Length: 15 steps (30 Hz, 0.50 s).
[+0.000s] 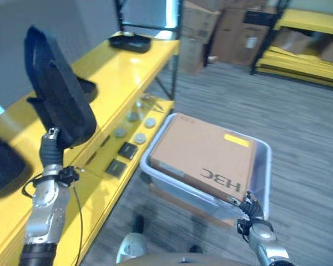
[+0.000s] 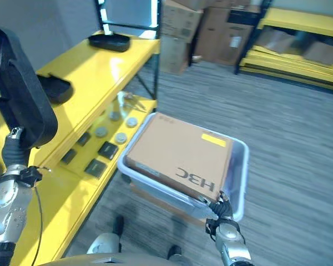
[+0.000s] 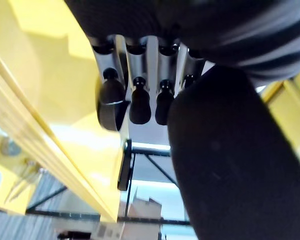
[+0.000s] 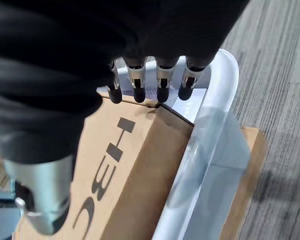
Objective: Move parts from the plastic box to the shelf.
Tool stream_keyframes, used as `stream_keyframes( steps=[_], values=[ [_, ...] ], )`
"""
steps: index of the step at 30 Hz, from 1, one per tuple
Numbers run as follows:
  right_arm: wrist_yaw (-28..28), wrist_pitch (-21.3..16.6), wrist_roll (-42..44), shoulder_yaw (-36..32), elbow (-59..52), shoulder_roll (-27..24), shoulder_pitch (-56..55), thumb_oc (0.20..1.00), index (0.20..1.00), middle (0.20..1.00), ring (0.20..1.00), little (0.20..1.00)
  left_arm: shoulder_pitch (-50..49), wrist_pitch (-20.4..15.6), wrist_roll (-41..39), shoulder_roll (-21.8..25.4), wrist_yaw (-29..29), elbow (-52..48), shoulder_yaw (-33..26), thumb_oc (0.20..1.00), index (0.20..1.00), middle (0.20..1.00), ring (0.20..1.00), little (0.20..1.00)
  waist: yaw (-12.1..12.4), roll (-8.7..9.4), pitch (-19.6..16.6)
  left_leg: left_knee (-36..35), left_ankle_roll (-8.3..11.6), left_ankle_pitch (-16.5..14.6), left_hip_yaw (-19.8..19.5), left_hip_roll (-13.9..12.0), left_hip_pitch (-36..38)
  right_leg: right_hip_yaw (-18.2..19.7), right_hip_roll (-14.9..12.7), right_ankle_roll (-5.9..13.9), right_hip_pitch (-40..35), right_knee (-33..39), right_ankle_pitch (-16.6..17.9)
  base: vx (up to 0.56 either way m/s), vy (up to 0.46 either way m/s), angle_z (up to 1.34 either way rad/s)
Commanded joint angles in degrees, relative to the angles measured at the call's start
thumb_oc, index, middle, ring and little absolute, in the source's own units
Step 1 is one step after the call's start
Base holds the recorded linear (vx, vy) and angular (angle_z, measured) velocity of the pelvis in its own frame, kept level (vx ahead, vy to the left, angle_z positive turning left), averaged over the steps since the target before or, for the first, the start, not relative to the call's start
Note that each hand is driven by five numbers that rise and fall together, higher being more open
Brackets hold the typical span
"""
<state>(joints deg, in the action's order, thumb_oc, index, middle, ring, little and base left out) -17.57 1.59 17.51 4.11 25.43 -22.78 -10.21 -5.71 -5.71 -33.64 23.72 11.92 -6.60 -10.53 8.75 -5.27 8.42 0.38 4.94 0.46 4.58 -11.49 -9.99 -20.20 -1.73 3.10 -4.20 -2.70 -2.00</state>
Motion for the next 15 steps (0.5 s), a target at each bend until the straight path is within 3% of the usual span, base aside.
stream_keyframes(
  steps=[1, 4, 7, 10, 12, 15],
  values=[
    [0.6, -2.5, -1.4, 0.8, -2.3, -0.4, 2.5, 1.000, 1.000, 1.000, 1.000, 1.000, 4.4, -5.9, 0.1, 4.6, -1.3, -4.0, -3.2, 0.200, 0.200, 0.200, 0.200, 0.200, -1.1, 3.93, -1.1, 1.7, 4.28, 11.5, 11.4, 0.0, -0.9, -5.7, -4.4, 4.10, -2.2, 2.9, 0.9, 0.01, -0.043, 2.25],
    [1.4, -3.8, -1.7, 2.3, -0.6, -0.2, 3.1, 1.000, 1.000, 1.000, 1.000, 1.000, 4.8, -5.2, 1.1, 4.8, -0.2, -4.3, -2.9, 0.200, 0.200, 0.200, 0.200, 0.200, -0.7, 4.25, -1.3, 4.4, 3.13, 9.3, 14.9, 1.9, -1.0, -8.4, -4.9, 4.00, -2.4, 3.3, 1.7, -0.02, 0.013, 1.49],
    [1.2, -4.1, -2.3, 4.9, -0.1, 0.7, 4.8, 1.000, 1.000, 1.000, 1.000, 1.000, 4.3, -4.3, 1.1, 5.2, 0.1, -4.9, -3.8, 0.200, 0.200, 0.200, 0.200, 0.200, 0.6, 4.38, -1.9, 4.6, 0.91, 5.6, 17.7, 5.6, -0.1, -10.3, -5.2, 4.61, -3.0, 3.8, 2.3, 0.02, 0.104, 0.71],
    [0.6, -3.4, -1.7, 6.1, -0.6, 1.4, 5.5, 1.000, 1.000, 1.000, 1.000, 1.000, 3.8, -3.8, 1.3, 5.3, -0.4, -5.0, -4.2, 0.200, 0.200, 0.200, 0.200, 0.200, 1.6, 4.18, -2.4, 3.0, 0.38, 5.6, 16.9, 7.3, 0.7, -10.3, -5.1, 4.85, -3.5, 3.9, 2.1, 0.07, 0.124, 0.38],
    [0.3, -2.0, -1.7, 7.6, -0.9, 2.7, 7.0, 1.000, 1.000, 1.000, 1.000, 1.000, 2.4, -4.0, 2.0, 5.2, -1.0, -5.2, -4.7, 0.200, 0.200, 0.200, 0.200, 0.200, 3.4, 3.94, -3.1, -0.1, -1.23, 4.7, 13.7, 10.5, 3.2, -9.6, -5.5, 5.28, -3.9, 3.3, 1.5, 0.18, 0.237, 0.27],
    [-0.2, -1.4, -1.9, 8.6, -0.8, 3.8, 7.3, 1.000, 1.000, 1.000, 1.000, 1.000, 1.6, -4.1, 2.2, 5.1, -1.8, -5.2, -5.2, 0.200, 0.200, 0.200, 0.200, 0.200, 4.5, 3.82, -3.8, -2.1, -2.49, 3.8, 11.9, 12.2, 5.4, -9.3, -6.0, 5.63, -4.0, 2.2, 0.6, 0.14, 0.173, 0.18]
  ],
)
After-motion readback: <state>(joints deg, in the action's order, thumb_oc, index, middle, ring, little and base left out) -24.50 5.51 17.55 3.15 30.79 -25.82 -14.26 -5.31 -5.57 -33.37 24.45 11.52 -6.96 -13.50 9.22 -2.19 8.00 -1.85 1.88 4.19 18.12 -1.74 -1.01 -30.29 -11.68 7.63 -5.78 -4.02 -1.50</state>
